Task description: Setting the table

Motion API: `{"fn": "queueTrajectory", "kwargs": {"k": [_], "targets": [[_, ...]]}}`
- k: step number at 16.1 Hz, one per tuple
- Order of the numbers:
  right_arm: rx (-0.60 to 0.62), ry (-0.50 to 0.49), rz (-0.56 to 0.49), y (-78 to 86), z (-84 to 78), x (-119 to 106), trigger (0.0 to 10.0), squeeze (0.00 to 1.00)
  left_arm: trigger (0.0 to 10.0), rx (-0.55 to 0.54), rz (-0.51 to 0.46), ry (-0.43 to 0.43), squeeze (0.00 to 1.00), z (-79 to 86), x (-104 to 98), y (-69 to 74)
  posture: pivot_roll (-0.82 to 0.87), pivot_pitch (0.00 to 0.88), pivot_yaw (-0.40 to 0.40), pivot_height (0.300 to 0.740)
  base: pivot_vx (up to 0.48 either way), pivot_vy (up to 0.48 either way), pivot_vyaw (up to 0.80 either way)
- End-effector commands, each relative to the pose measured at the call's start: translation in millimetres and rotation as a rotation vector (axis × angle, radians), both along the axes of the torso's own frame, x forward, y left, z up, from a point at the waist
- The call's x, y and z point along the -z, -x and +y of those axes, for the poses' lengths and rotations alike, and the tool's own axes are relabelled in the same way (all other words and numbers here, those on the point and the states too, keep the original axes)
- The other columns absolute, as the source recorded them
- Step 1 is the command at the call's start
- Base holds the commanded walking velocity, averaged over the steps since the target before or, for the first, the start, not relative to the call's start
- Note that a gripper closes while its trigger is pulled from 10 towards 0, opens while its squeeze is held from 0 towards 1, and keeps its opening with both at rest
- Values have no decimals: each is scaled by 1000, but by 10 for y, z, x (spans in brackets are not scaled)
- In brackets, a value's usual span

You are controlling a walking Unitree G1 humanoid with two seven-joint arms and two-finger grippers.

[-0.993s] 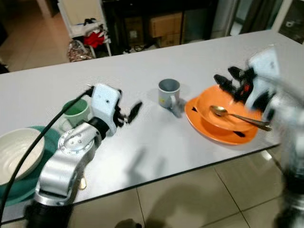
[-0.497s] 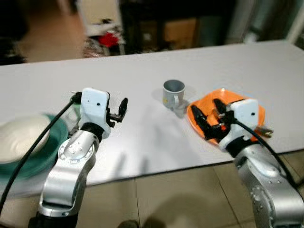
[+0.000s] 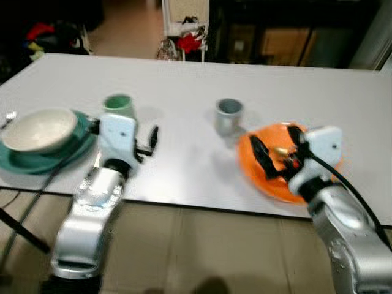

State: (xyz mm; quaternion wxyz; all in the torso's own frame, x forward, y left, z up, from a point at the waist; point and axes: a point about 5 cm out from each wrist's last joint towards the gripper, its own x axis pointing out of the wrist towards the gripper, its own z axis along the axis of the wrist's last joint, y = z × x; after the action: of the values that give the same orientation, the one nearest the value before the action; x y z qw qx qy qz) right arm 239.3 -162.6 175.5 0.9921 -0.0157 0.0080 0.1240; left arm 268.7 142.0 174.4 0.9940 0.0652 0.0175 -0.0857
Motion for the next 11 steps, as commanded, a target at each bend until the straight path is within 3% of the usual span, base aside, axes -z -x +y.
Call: {"fn": "queueTrajectory", "kwargs": {"k": [1,5,11], "targets": [[13,-19,-24,10,-8,-50,10000,0,10000,-11,9,-40,59,64,7,-2,55,0,34,740,0,0,0],[67,-64,-25,52,4,-38,10000,0,10000,4,5,-68,0,102,2,-19,51,0,39,740,0,0,0],[113,-59,3,59,-32,12,10000,0,10000,5,-6,-80,0,128,-35,-71,42,0,49,740,0,0,0]]}}
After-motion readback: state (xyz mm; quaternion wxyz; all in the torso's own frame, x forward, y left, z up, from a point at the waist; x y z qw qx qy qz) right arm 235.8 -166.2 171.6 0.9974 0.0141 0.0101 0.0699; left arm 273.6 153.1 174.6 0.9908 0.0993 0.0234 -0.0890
